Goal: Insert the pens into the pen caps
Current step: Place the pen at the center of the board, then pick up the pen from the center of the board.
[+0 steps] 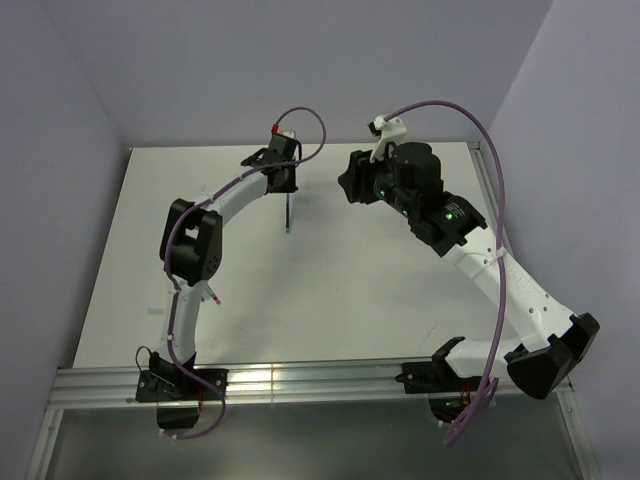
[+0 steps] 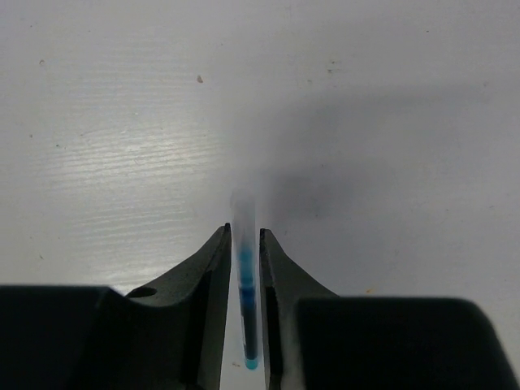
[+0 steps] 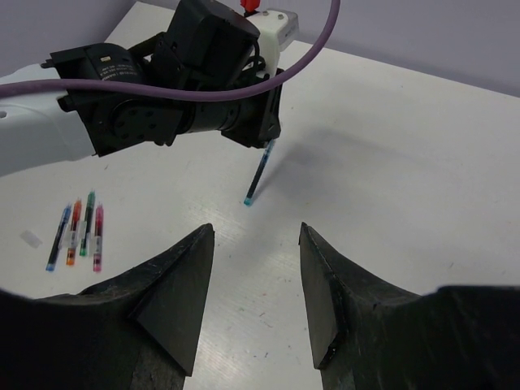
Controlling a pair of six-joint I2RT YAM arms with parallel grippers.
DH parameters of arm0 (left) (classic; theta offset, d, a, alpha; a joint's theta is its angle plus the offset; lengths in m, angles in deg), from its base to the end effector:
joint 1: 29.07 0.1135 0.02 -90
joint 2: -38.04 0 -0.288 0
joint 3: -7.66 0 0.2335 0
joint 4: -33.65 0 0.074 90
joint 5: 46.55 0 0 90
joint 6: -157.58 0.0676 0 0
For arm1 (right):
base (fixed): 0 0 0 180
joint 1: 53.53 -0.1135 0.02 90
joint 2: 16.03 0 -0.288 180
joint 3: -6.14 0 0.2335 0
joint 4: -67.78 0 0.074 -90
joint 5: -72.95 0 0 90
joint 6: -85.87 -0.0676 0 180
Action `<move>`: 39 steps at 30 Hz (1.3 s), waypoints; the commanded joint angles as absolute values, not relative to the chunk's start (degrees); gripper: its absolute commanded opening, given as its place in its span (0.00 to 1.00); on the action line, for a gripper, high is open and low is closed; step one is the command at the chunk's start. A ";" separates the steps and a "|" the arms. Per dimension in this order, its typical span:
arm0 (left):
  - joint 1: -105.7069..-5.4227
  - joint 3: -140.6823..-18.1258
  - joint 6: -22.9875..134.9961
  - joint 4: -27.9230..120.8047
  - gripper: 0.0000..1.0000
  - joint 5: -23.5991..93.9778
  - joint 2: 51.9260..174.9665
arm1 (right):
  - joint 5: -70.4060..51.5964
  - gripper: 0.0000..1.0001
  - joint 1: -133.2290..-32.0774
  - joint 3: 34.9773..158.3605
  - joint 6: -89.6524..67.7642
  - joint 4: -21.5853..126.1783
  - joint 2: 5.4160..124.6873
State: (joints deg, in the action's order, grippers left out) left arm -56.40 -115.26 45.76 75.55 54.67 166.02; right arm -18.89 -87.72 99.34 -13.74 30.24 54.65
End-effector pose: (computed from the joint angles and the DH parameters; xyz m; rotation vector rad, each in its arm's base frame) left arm 0.4730 -0.2296 0.2174 0.0223 2.3772 -0.1774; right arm 0.2305 0.1539 0.4380 -0.3741 1.8249 0.5052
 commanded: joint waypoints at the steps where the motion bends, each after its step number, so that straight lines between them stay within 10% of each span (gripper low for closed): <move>1: -55.96 -117.54 46.84 74.03 0.27 53.47 166.27 | -18.54 0.54 -87.28 99.17 -14.33 33.20 53.84; 20: -55.17 -101.85 32.02 76.66 0.35 65.67 146.17 | -18.63 0.57 -87.19 100.48 -15.47 30.49 54.72; 24: -54.29 -89.53 24.97 80.35 0.42 73.32 134.22 | -15.74 0.42 -87.10 102.33 -16.08 27.94 56.83; 26: -52.28 -82.43 21.47 81.85 0.43 73.07 127.36 | -13.37 0.17 -87.01 102.68 -16.43 27.58 57.79; 30: -47.36 -72.20 18.98 82.47 0.46 70.44 118.21 | -11.87 0.17 -86.66 102.51 -17.14 27.75 58.68; 32: -44.80 -68.77 18.80 82.99 0.46 69.20 115.57 | -10.37 0.00 -86.31 102.60 -17.75 27.76 59.11; 39: -40.32 -62.09 18.80 83.70 0.50 67.36 112.92 | -9.75 0.10 -86.05 102.51 -17.84 27.58 59.47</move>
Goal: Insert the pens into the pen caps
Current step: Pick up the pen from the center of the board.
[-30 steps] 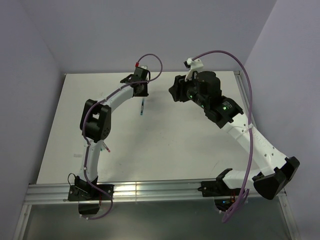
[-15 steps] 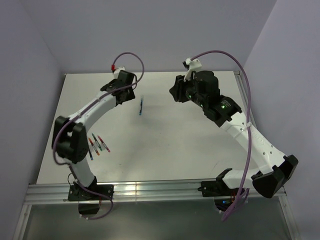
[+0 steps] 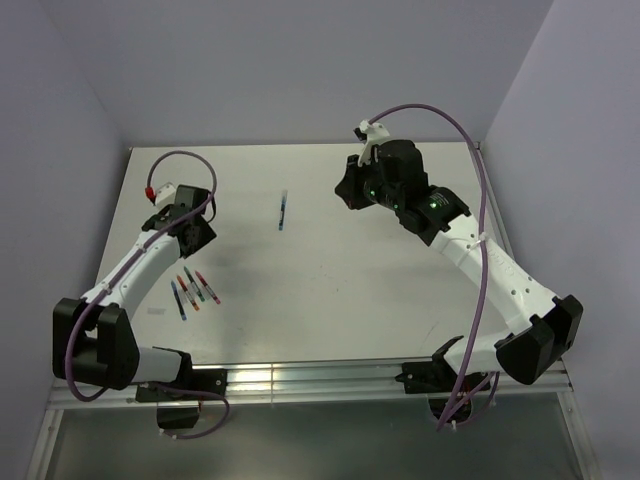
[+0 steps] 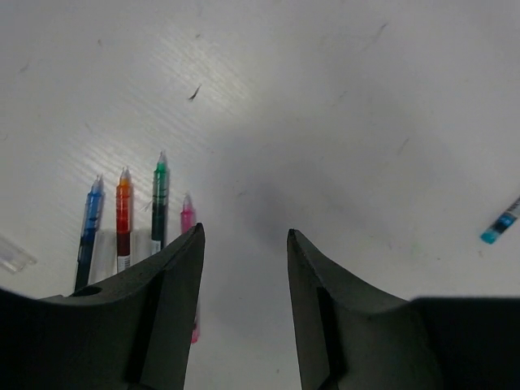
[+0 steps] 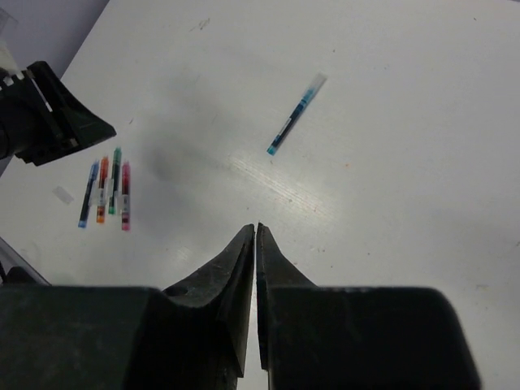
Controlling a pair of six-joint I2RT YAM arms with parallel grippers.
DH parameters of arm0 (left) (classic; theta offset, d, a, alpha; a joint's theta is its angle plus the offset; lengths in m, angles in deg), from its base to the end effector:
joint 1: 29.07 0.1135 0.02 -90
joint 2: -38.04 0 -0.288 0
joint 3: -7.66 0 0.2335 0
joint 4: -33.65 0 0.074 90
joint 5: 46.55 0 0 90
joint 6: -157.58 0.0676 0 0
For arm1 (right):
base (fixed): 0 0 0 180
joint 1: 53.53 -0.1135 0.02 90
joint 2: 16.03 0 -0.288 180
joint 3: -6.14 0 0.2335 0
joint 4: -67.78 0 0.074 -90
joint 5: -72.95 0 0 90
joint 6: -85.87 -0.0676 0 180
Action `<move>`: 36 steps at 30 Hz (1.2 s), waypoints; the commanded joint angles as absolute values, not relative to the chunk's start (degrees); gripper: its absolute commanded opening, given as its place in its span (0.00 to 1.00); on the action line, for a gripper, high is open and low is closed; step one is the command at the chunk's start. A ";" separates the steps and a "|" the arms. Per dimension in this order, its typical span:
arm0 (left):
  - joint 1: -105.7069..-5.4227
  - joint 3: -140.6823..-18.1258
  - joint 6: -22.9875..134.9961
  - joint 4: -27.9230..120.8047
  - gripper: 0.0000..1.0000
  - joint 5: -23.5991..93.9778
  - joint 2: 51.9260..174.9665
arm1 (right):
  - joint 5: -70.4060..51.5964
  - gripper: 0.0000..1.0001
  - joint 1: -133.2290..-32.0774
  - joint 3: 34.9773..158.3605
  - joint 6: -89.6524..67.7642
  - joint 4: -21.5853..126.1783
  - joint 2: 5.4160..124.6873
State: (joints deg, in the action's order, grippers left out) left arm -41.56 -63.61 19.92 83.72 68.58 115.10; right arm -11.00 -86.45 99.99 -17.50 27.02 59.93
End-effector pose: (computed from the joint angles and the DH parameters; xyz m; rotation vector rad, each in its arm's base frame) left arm 0.2637 -0.0290 0.2587 -0.8869 2.2516 0.0942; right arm 0.2500 0.1704 0.4097 -0.4129 1.9795 0.6252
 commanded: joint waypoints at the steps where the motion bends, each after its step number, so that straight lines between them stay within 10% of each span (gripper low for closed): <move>1: -39.10 -60.77 18.72 83.79 0.50 66.83 113.01 | -9.40 0.12 -86.05 102.68 -17.93 27.32 59.64; 36: -36.01 -53.11 18.72 77.28 0.39 60.94 122.68 | -8.26 0.23 -86.13 103.21 -18.46 26.26 60.70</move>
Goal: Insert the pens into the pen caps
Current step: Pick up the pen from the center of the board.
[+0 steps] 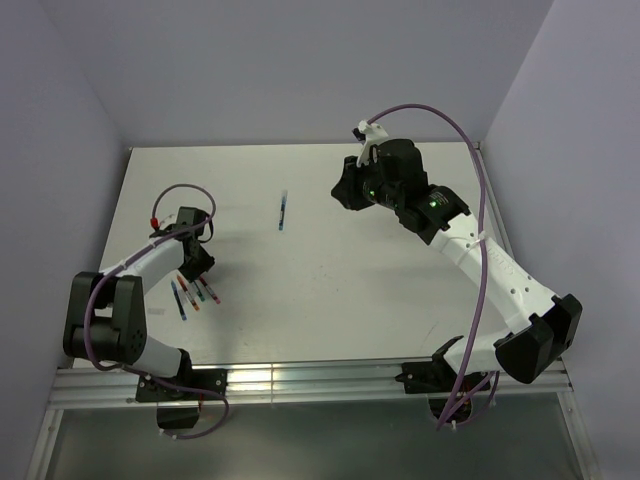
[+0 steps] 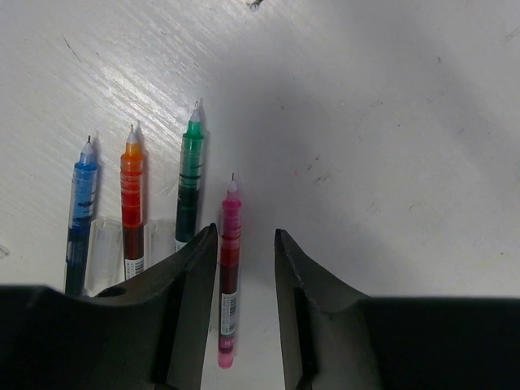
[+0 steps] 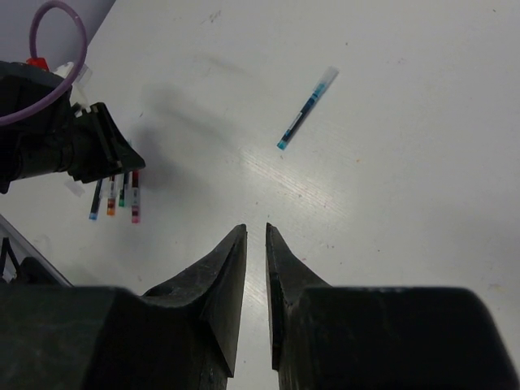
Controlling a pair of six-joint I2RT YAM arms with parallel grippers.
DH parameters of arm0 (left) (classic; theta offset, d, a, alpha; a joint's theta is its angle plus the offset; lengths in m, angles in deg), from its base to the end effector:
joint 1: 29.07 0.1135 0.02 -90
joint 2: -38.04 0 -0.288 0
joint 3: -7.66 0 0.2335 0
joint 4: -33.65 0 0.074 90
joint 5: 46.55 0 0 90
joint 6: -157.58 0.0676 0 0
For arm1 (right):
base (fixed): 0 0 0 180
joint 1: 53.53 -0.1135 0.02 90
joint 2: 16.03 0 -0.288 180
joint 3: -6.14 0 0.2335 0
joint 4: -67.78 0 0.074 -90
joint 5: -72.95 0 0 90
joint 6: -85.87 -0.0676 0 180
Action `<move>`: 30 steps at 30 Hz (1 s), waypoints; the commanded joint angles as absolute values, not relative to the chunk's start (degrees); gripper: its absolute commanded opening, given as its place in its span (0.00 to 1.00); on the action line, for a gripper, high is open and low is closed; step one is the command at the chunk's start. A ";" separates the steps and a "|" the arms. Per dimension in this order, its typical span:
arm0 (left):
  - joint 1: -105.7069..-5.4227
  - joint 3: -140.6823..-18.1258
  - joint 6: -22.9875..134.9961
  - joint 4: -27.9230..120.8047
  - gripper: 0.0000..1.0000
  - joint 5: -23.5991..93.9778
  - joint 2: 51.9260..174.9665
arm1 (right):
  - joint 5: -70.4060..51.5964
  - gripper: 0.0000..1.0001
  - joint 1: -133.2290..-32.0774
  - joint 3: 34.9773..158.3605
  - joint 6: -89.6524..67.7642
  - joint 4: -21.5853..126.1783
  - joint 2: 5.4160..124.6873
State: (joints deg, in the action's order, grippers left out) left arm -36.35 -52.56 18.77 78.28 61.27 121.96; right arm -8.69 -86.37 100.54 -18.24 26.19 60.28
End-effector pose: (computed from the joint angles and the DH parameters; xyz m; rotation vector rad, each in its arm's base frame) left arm 0.2550 -0.0117 0.1774 -1.0184 2.4607 0.1288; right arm 0.2492 0.1726 0.4096 -0.4278 1.9943 0.6687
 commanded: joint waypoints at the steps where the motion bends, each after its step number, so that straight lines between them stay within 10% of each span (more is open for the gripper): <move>1: -36.01 -53.11 18.54 77.46 0.38 61.20 122.85 | -8.26 0.23 -86.13 103.30 -18.46 26.17 60.79; 17: -35.48 -53.64 18.63 77.37 0.28 60.50 125.31 | -7.64 0.21 -86.57 103.74 -18.19 25.47 61.05; 25: -35.31 -54.43 18.89 76.85 0.00 59.01 125.23 | -7.73 0.21 -86.57 104.00 -18.02 25.47 60.44; 30: -35.31 -57.06 20.12 77.55 0.00 57.52 122.69 | -6.50 0.24 -86.75 103.92 -18.10 25.47 60.00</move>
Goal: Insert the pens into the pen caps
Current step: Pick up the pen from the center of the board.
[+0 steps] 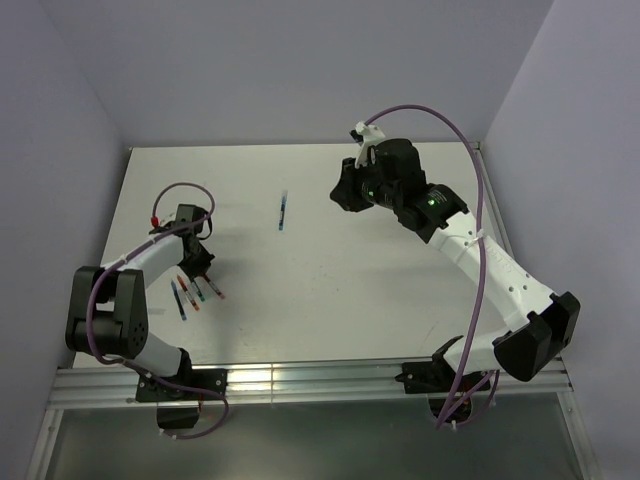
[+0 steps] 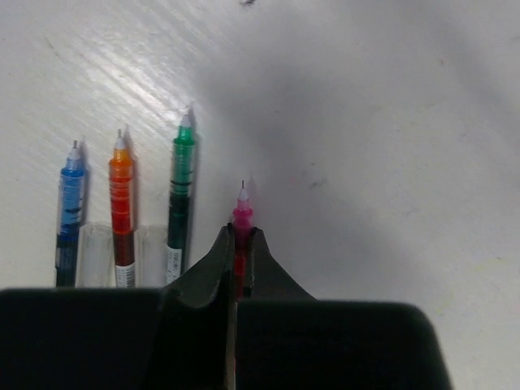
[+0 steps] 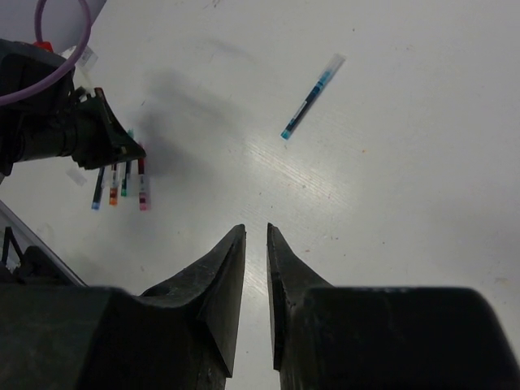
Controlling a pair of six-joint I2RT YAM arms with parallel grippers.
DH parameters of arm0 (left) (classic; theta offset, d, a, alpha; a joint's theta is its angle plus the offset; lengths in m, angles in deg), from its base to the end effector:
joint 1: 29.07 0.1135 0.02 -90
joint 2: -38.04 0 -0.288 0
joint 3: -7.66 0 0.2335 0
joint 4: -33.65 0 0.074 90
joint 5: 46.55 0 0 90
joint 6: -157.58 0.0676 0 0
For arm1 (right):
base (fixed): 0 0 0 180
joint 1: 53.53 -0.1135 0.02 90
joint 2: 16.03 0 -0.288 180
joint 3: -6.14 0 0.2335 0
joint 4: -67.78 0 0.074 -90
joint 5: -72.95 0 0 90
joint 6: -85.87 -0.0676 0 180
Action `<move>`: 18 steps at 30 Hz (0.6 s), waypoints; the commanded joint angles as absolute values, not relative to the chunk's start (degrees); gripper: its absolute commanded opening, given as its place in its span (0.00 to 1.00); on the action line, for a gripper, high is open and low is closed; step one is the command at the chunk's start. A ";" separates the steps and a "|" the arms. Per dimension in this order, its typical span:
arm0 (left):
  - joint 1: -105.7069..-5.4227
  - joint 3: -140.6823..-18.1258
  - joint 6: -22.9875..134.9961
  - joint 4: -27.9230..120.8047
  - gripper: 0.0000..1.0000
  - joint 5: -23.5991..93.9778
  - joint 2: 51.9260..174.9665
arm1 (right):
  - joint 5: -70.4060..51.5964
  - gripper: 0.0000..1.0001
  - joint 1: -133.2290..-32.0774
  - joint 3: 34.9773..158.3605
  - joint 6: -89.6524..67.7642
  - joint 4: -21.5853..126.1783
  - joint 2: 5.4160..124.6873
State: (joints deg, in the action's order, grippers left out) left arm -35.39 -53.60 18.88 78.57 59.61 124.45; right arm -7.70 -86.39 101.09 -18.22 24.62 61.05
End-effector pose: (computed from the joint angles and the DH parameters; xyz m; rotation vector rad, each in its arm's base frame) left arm 0.2612 -0.0100 0.1711 -1.0398 2.4957 0.1210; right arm 0.2503 0.1747 0.4058 -0.4435 2.0255 0.6779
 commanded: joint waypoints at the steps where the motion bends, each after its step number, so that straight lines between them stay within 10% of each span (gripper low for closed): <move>1: -35.31 -57.68 20.47 77.72 0.00 56.29 121.90 | -6.06 0.25 -86.75 103.92 -18.02 25.82 59.91; 18: -48.92 -75.43 18.72 69.56 0.00 41.61 102.73 | 15.83 0.48 -87.71 101.27 -29.97 39.54 62.45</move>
State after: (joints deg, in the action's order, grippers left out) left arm -46.41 -73.10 19.79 72.79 44.60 102.94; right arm 12.54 -86.98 99.67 -26.96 34.46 61.38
